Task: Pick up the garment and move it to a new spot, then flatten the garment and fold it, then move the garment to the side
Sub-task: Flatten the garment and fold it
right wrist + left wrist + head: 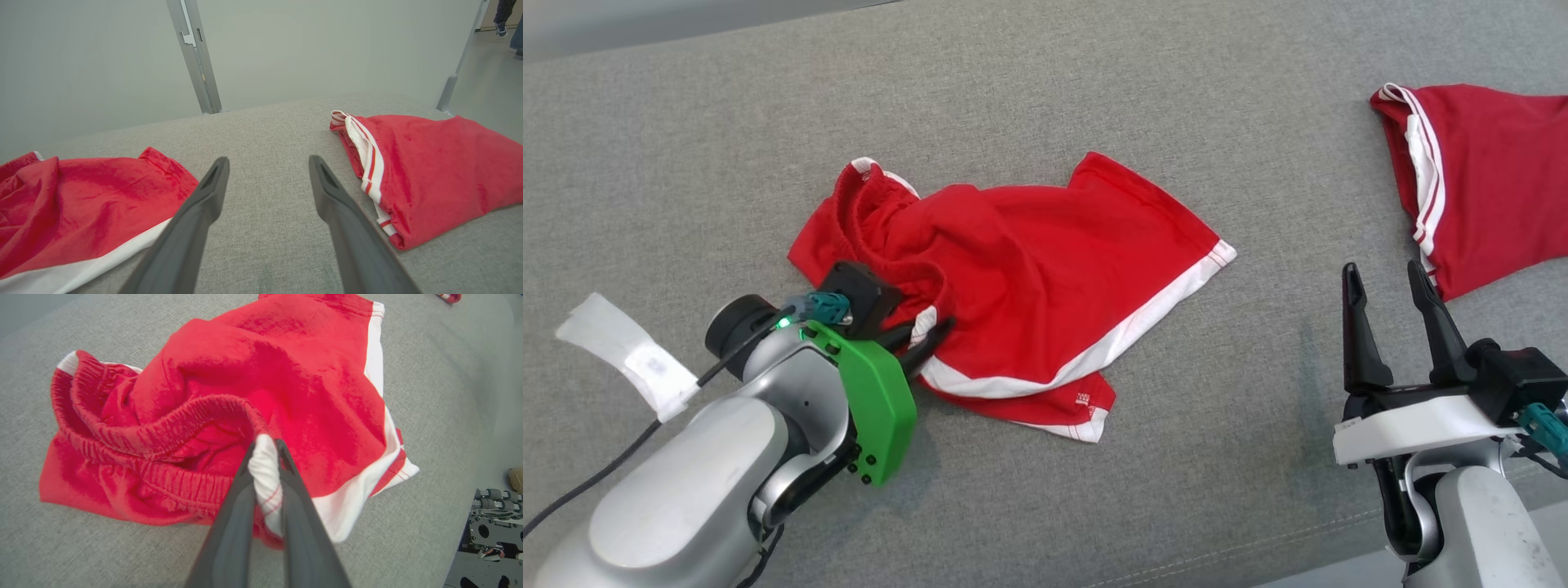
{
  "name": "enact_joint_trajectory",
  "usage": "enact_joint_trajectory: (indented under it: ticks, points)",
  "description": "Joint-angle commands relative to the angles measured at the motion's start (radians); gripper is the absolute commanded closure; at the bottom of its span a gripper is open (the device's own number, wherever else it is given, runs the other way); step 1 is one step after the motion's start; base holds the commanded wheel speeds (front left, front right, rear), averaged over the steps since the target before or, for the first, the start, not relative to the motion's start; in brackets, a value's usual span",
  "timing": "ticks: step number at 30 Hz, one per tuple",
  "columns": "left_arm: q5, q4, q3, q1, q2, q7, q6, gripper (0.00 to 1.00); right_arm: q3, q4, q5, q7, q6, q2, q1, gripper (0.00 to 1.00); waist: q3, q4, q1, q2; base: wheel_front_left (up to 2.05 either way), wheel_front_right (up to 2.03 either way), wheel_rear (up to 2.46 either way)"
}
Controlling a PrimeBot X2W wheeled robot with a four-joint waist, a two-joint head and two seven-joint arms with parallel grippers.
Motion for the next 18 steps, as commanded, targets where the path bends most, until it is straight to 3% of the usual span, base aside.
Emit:
enact_joint_trajectory:
  ticks: [1,11,15,18]
  points:
    - [0.003,-0.014,0.015,-0.006,0.015,-0.014,0.017,1.0,-0.004,-0.004,0.007,-0.003,-0.001,-0.001,-0.005,0.0,0.0,0.007,0.0,0.0,0.0,0.0,0.0]
    - [-0.091,-0.198,0.134,0.237,0.03,-0.207,0.19,1.0,-0.036,-0.015,-0.005,-0.003,-0.001,-0.001,0.021,0.0,-0.013,0.069,0.0,0.0,0.0,0.0,0.0]
    - [-0.129,-0.204,0.147,0.347,0.007,-0.296,0.206,1.0,-0.043,-0.017,-0.021,-0.003,-0.001,-0.001,0.028,0.0,-0.015,0.104,0.0,0.0,0.0,0.0,0.0]
    - [-0.149,-0.166,0.138,0.395,-0.035,-0.352,0.191,1.0,-0.039,-0.015,-0.031,-0.003,-0.001,-0.002,0.026,0.0,-0.017,0.128,0.0,0.0,0.0,0.0,0.0]
